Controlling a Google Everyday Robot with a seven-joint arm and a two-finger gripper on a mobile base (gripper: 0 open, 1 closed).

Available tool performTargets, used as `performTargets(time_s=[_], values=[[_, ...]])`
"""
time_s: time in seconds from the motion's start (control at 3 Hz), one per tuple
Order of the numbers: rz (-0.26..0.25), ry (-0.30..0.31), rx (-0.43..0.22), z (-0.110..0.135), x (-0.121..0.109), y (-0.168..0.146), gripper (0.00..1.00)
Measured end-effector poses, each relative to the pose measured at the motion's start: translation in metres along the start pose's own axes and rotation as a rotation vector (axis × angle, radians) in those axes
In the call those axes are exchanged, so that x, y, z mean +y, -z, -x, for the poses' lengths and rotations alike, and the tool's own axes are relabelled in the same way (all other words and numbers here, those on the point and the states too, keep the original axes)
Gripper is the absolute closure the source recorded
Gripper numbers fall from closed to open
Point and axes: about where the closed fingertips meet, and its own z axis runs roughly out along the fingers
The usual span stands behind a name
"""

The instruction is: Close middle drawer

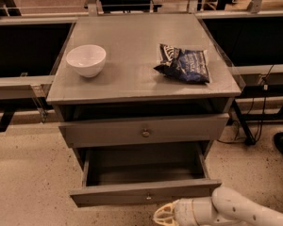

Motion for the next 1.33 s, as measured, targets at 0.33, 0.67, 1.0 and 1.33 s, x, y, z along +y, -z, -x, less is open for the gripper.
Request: performTargets(time_s=[0.33,0.67,1.0,1.33], values=[[-0.053,0.043,0.038,-0.033,0.000,-0.042,1.00],[-0.082,0.088,0.027,-0.048,-0.012,-0.063,1.00],[-0.075,0.092,0.017,-0.048,-0.011,-0.065,1.00],[-0.093,0.081,0.005,-0.054,-0.011,-0.072,1.00]])
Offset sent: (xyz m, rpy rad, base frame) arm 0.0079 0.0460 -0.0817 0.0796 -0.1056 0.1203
